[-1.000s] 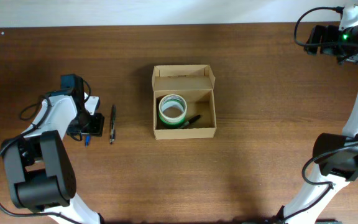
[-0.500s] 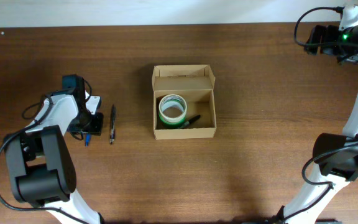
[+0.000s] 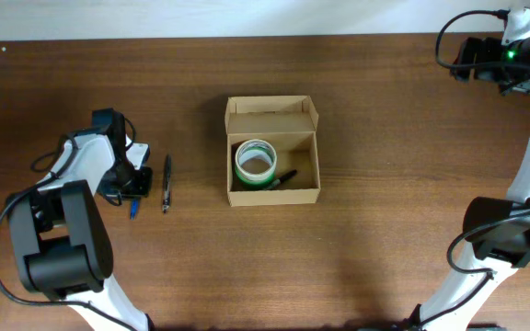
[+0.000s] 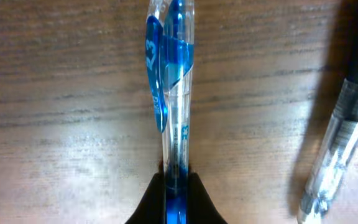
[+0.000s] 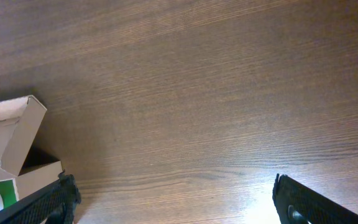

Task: Pack container
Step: 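Move the left gripper back to the blue pen and grasp it, then carry the blue pen right into the box and release it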

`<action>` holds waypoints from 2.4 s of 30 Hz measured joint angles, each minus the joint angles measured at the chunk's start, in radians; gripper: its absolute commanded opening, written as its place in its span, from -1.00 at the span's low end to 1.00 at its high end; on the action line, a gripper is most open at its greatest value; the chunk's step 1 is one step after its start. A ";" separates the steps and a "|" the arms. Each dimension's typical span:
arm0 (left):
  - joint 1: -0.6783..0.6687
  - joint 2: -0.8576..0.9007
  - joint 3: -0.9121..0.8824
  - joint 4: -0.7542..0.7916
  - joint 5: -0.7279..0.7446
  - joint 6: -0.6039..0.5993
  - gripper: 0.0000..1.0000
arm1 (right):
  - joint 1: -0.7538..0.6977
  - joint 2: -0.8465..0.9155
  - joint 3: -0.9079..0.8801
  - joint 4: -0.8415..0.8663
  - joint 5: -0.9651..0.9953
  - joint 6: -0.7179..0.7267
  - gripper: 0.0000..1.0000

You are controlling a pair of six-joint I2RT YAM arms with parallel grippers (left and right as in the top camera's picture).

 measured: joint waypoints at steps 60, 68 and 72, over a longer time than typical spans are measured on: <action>-0.789 0.172 0.525 -0.435 0.062 0.624 0.25 | 0.000 0.000 0.000 0.000 0.000 0.000 0.98; -0.789 0.172 0.712 -0.564 0.056 0.521 0.12 | 0.000 0.000 0.000 0.000 0.000 0.000 0.98; -0.789 0.158 0.823 -0.628 0.059 0.487 0.01 | 0.000 0.000 0.000 0.000 0.000 0.000 0.98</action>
